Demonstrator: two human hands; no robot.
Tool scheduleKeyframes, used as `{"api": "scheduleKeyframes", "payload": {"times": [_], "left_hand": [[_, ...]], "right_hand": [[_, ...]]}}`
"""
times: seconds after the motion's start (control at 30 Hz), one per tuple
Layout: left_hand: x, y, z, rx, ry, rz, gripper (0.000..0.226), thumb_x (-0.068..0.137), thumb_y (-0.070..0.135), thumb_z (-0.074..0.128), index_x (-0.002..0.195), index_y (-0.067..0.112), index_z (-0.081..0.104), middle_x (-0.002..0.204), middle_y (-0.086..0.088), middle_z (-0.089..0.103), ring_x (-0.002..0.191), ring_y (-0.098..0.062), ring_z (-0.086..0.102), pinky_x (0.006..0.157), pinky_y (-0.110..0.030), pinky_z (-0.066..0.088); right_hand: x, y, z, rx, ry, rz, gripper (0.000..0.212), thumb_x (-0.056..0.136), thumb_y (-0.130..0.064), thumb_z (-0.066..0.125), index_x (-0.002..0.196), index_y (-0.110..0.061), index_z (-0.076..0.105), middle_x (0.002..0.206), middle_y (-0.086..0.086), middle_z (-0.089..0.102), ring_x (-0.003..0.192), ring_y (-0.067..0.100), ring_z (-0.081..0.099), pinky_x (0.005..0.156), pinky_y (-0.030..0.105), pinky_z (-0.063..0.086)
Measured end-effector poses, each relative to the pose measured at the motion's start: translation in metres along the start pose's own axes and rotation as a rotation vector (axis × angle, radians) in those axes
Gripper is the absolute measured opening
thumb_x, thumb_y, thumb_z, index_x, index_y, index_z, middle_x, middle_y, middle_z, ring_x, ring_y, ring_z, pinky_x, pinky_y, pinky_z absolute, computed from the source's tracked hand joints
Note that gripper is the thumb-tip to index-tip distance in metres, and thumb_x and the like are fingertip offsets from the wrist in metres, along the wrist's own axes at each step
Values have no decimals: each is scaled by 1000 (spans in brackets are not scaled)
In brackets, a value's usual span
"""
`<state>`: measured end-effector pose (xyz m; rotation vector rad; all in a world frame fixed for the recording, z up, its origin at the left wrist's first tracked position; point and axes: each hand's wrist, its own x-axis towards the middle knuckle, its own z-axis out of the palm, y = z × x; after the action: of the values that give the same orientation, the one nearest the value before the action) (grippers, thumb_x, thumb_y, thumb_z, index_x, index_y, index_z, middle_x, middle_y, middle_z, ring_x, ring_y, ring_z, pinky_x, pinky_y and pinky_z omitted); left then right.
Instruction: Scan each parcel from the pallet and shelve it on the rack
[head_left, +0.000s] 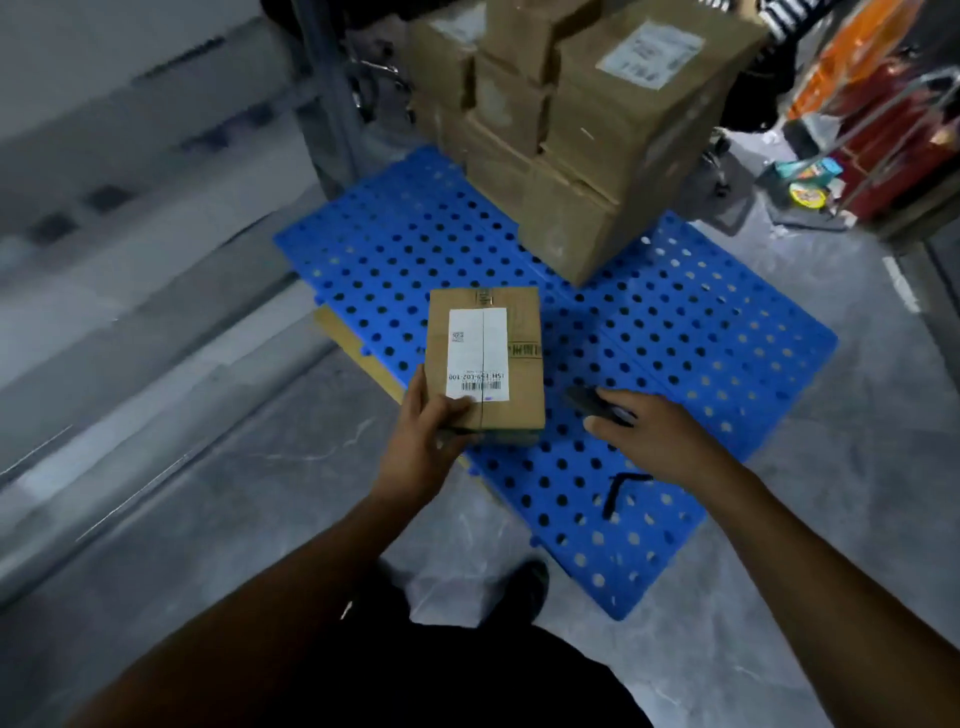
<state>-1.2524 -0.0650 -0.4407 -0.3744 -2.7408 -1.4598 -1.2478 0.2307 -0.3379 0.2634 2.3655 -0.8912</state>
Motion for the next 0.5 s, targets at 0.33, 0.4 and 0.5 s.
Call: {"api": "scheduleKeyframes", "payload": {"times": [0.33, 0.4, 0.5], "left_hand": [[-15, -103, -212, 11, 291, -112, 43, 83, 13, 84, 121, 12, 65, 167, -5, 21, 140, -10, 45, 107, -20, 47], [-18, -123, -258, 29, 362, -121, 42, 81, 10, 84, 119, 10, 66, 165, -5, 23, 139, 11, 34, 102, -3, 37], [-17, -147, -325, 62, 439, -181, 44, 82, 12, 84, 121, 14, 62, 164, -4, 26, 142, -5, 37, 103, -2, 35]], "right_hand": [[84, -220, 137, 102, 21, -176, 61, 92, -53, 62, 148, -34, 46, 151, -11, 46, 136, 14, 46, 106, 35, 41], [99, -271, 162, 102, 15, -249, 57, 92, -52, 63, 145, -35, 49, 146, -13, 49, 130, 13, 50, 101, 30, 43], [117, -345, 193, 159, -40, -363, 37, 91, -49, 64, 128, -50, 57, 126, -21, 58, 108, -2, 56, 85, 17, 44]]}}
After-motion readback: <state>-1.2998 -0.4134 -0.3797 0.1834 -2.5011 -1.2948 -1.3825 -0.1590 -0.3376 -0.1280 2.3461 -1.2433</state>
